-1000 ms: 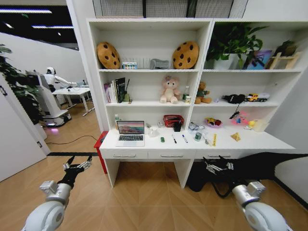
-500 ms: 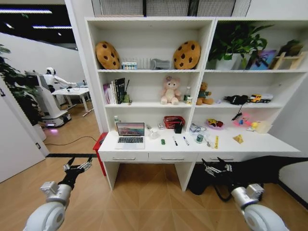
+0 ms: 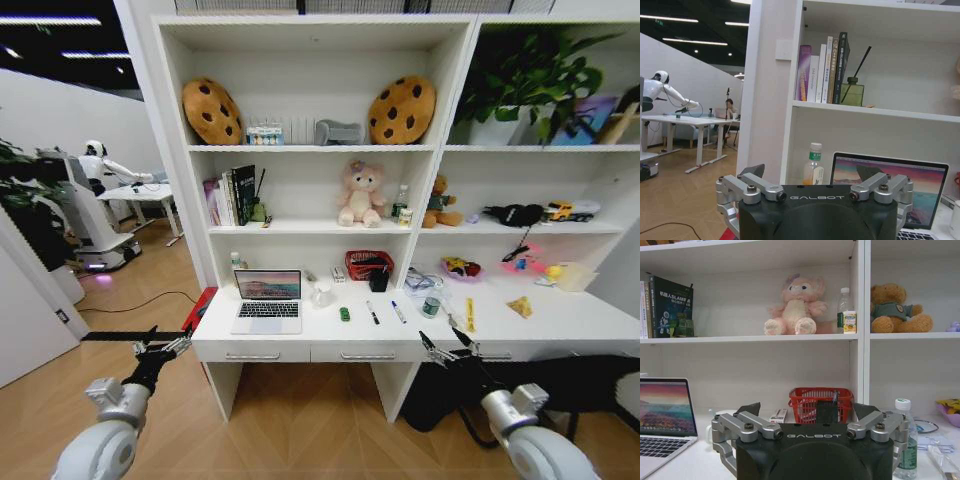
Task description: Organize the objects on the table.
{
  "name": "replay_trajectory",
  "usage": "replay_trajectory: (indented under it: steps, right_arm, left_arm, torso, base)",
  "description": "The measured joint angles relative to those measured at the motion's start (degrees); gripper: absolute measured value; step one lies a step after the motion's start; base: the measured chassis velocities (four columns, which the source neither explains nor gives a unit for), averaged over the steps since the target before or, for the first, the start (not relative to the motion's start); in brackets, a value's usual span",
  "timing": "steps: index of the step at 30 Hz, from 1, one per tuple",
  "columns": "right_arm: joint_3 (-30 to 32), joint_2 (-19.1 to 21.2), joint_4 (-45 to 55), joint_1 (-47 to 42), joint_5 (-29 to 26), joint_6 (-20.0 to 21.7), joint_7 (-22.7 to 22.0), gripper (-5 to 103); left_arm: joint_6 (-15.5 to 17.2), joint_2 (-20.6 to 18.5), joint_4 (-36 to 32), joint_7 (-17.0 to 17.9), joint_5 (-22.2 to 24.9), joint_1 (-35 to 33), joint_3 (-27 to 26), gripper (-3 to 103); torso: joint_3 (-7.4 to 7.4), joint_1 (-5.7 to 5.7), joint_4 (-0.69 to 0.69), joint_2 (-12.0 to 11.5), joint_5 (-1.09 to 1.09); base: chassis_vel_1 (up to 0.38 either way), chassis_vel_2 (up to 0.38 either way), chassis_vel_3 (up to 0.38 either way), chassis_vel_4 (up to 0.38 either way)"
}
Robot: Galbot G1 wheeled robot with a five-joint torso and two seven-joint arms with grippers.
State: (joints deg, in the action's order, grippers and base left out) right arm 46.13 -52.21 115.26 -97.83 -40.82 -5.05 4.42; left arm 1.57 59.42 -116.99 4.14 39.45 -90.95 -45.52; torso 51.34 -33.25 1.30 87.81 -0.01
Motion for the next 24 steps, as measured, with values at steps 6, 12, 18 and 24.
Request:
replay_trajectory:
  steps: [6,12,18,24]
  right_arm:
    - [-0.02,-0.17,0.08,-0.19,0.2,0.05,-0.05,100]
    - [0.01,-0.84,-0.09,-0.47,0.53,-0.02,-0.04,100]
    - [-0.5,-1.47,-0.34,-0.5,1.35,-0.09,-0.04,100]
    - [-0.59,-1.6,-0.23,-0.52,1.44,-0.04,-0.04,100]
  left_arm:
    - [0.0,-0.04,-0.02,0.0,-0.03,0.07,0.09,100]
    - [0.0,-0.11,-0.3,0.02,-0.38,0.05,0.47,100]
    - [-0.03,-0.21,-0.33,0.02,-0.49,0.11,0.55,100]
    - [-0.65,-0.31,-0.39,-0.34,0.09,0.06,0.64,100]
  torso:
    - [0.0,0.01,-0.01,0.01,0.02]
    - [0.0,0.0,0.0,0.0,0.01]
    - [0.0,0.0,0.0,0.0,-0.03]
    - [0.0,0.0,-0.01,0.0,0.03]
  base:
    - [-0.204,0.208,0.211,-0.212]
    - [-0.213,0.227,0.225,-0.237]
    - [-0.211,0.216,0.206,-0.21]
    - [-0.186,0.2,0.202,-0.192]
